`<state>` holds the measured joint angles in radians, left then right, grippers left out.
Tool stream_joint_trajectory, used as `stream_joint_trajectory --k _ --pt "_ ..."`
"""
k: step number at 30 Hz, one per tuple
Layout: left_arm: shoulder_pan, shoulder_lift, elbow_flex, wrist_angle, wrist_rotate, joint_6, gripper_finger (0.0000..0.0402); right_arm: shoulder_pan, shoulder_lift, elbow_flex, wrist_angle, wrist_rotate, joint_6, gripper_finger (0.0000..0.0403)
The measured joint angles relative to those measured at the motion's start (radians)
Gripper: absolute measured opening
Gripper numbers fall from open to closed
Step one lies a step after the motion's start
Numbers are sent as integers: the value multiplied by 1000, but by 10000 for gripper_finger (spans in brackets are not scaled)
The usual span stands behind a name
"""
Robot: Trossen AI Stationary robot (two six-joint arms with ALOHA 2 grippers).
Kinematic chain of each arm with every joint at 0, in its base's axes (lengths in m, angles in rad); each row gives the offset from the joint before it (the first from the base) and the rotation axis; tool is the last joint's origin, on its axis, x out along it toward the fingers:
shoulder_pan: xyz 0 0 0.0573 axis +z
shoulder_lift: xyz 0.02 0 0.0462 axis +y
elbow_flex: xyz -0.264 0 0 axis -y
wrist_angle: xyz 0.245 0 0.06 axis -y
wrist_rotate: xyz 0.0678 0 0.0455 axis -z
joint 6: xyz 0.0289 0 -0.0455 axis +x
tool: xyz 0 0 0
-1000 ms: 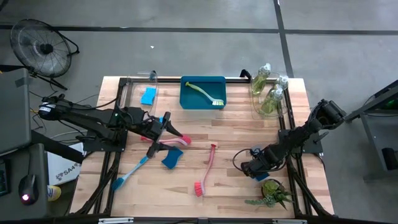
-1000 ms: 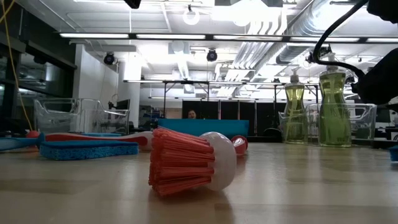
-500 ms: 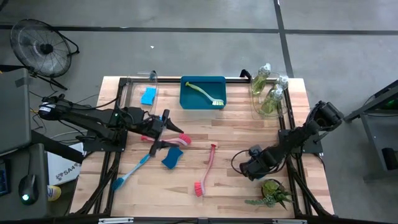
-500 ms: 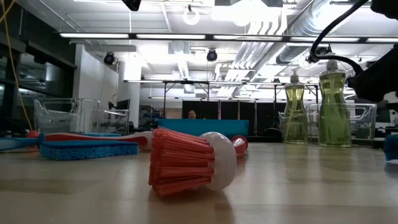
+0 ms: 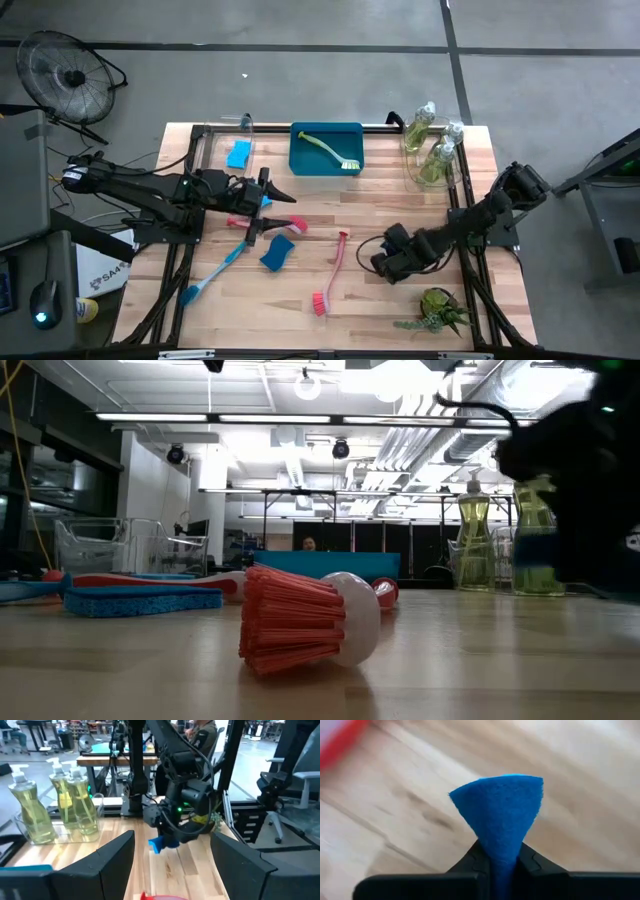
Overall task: Pick & Place Kitchen Sink Supplies
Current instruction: Put the bottom right blue sponge into the left transparent bin
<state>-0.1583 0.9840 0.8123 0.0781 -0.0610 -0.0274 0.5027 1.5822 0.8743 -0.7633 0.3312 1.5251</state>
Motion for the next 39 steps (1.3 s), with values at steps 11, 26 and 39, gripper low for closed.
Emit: stream_joint_trajectory --k 11,26,39 --pt "184 11 29 -41 149 -87 254 -158 -3 233 -149 208 -443 24" --pt "298 89 30 -47 336 -166 254 -295 -5 500 -297 462 -950 28" --pt "296 177 29 107 142 -252 254 -305 -5 526 -144 679 -1394 29"
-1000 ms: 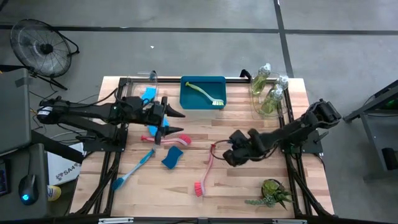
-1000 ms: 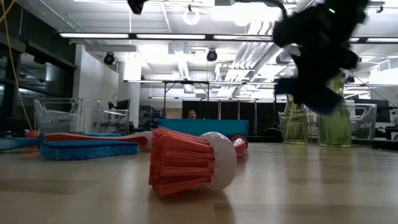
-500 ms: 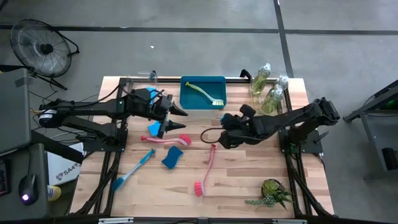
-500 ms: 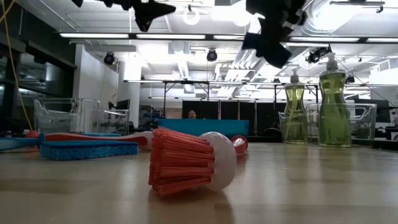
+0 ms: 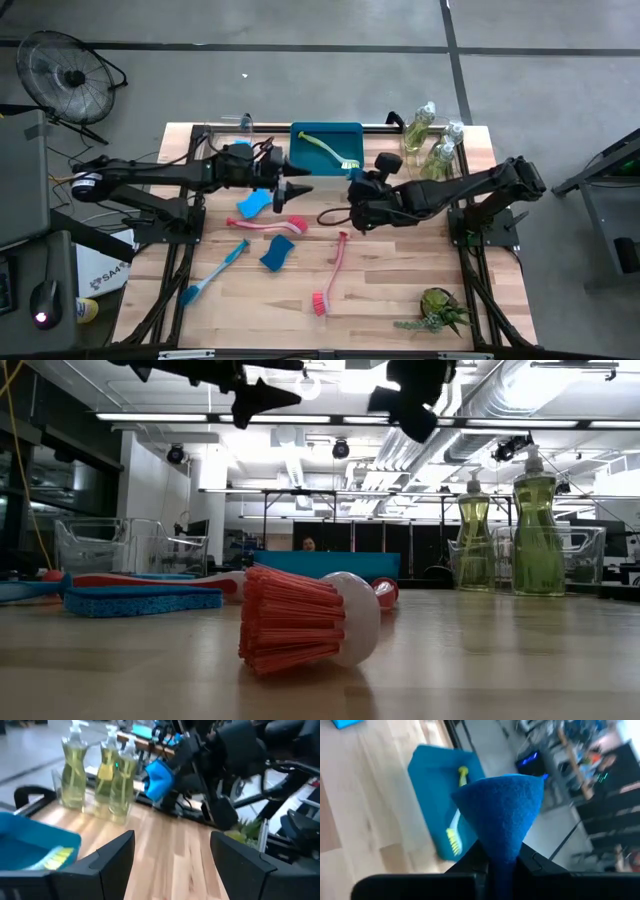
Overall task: Pick & Place Kitchen Sink Supplies
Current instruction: Put the bottom right blue sponge into the left transparent bin
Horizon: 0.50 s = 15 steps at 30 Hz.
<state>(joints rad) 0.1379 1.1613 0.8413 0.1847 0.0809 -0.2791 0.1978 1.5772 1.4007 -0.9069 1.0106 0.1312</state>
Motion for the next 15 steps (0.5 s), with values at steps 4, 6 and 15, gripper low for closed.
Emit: stream_joint_trajectory --k 4,6,15 --pt "0 2 0 69 -51 17 254 1 0 1 114 31 -163 26" --pt "0 2 0 89 -69 63 254 0 0 1 174 30 -221 25" --pt "-1 2 32 126 -61 415 254 -30 0 1 335 -9 -265 32"
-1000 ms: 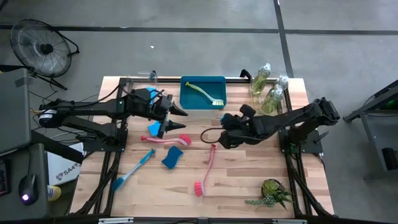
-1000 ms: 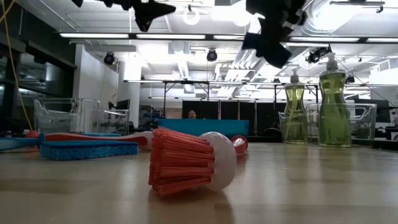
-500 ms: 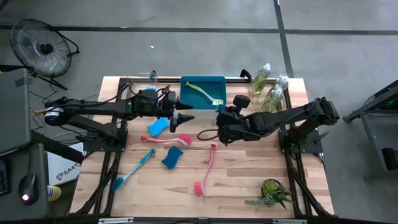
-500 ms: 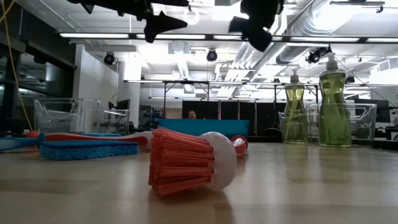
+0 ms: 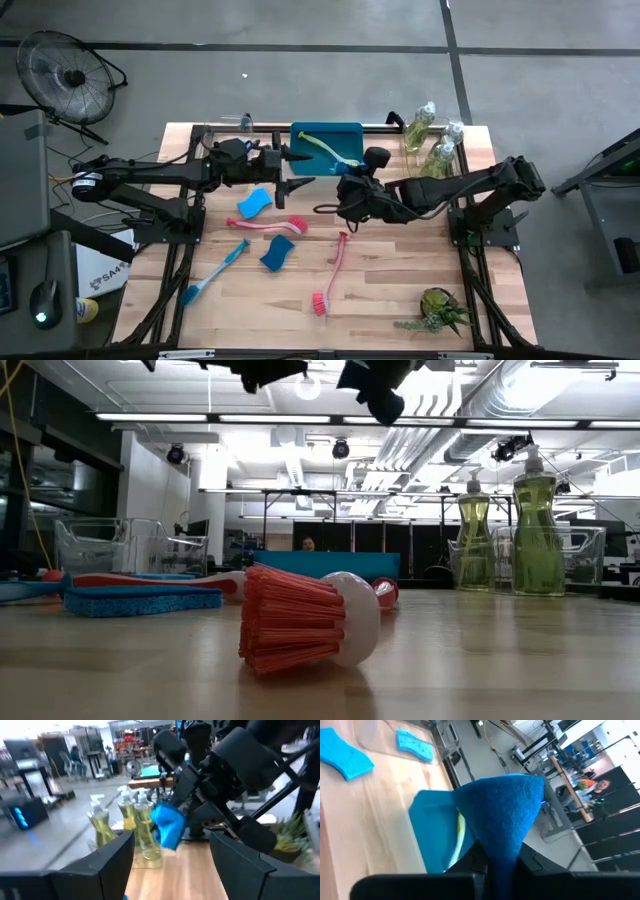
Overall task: Pick & Place Kitchen Sink Supplies
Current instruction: Put the bottom right blue sponge into the left transparent bin
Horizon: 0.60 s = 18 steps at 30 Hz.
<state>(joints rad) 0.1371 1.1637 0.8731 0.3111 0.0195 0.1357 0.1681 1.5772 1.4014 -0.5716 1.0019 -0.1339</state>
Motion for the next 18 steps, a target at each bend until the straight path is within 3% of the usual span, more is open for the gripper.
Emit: stream_joint_trajectory --k 8,18 --pt "0 6 2 -5 -52 44 254 -23 0 0 69 -32 3 33" --pt "0 149 109 -40 -37 57 254 -52 0 0 126 -64 6 29"
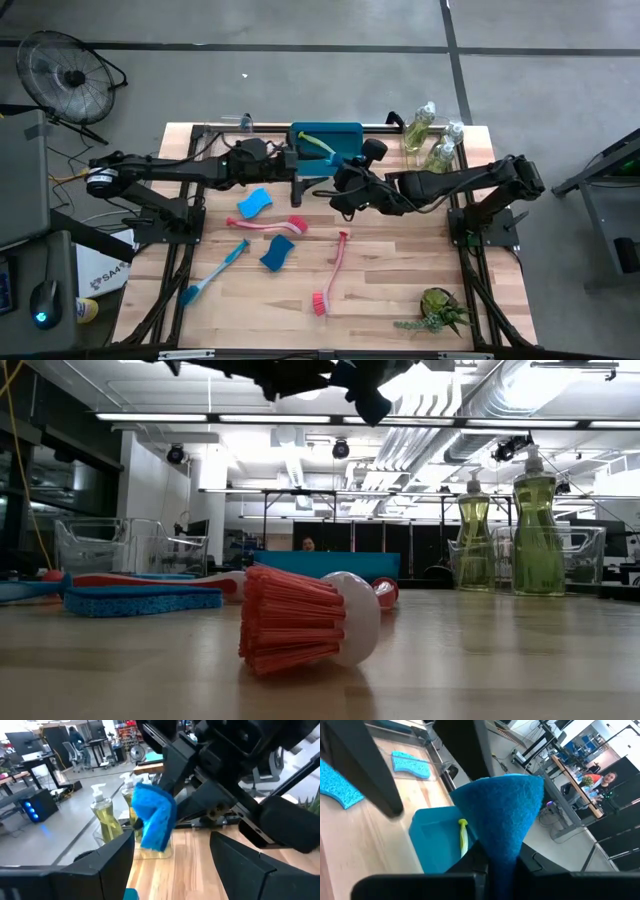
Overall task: Pick & Place Kitchen Sink Supplies
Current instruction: Put the bottom right blue sponge into the left transparent bin
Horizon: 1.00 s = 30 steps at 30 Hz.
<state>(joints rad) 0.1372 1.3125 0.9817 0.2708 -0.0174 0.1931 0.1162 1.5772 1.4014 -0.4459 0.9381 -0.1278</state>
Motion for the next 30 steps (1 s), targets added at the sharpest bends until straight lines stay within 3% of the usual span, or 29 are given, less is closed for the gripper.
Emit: stream_joint_trajectory --k 9,13,20,30 --pt "0 51 88 -52 -9 44 252 0 0 0 -5 -16 44 32" --pt "0 74 124 -109 19 46 231 0 0 0 -6 -30 43 29" --pt "0 91 134 -125 6 20 157 1 0 0 -6 -31 42 36" --pt "0 91 134 -130 16 12 12 2 0 0 -9 -57 42 37"
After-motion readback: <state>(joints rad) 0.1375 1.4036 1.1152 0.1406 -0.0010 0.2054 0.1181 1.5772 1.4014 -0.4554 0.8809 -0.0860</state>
